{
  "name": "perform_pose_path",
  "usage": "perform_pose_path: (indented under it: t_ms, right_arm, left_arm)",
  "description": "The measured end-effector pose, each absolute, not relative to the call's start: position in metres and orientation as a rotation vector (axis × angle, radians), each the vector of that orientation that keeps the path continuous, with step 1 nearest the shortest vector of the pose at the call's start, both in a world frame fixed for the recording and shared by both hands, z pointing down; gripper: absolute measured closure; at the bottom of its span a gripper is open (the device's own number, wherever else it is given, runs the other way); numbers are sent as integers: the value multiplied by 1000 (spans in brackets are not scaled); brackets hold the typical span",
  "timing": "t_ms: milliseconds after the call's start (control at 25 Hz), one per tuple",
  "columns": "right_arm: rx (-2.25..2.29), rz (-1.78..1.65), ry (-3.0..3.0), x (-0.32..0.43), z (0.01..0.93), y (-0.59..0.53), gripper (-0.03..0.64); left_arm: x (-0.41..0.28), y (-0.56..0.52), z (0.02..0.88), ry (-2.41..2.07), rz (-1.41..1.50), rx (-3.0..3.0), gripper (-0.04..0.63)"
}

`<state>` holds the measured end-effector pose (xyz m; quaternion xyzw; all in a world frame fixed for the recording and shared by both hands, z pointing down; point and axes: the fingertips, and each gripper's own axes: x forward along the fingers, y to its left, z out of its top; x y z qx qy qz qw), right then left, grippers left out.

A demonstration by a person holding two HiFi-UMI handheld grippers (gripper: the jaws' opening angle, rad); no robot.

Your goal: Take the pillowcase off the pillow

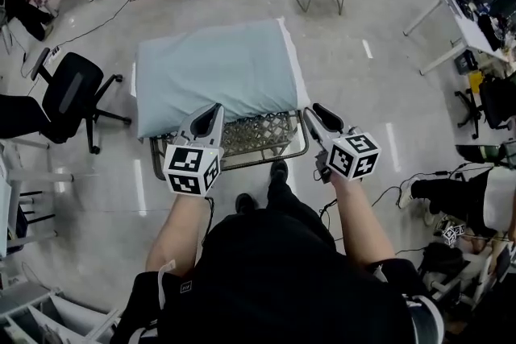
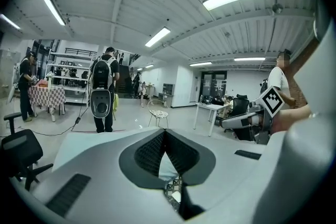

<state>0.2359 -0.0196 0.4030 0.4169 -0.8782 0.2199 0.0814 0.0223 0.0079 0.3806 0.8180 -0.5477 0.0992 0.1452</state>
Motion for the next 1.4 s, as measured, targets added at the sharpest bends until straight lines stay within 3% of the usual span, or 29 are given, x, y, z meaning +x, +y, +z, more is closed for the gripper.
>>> perform_pose_path:
  t_ms: [840, 1000, 1400]
  right_arm:
    - [1005, 911, -2439, 293, 546, -151, 463]
    - [967, 969, -2393, 286, 574, -157, 442]
    - [864, 1142, -2290, 275, 653, -177, 363]
  left_arm:
    - [95, -111, 488, -1562, 512, 2125, 595]
    - [94, -119, 522, -1507, 539, 2087, 505]
    - [75, -122, 591, -1448, 634, 2003, 448]
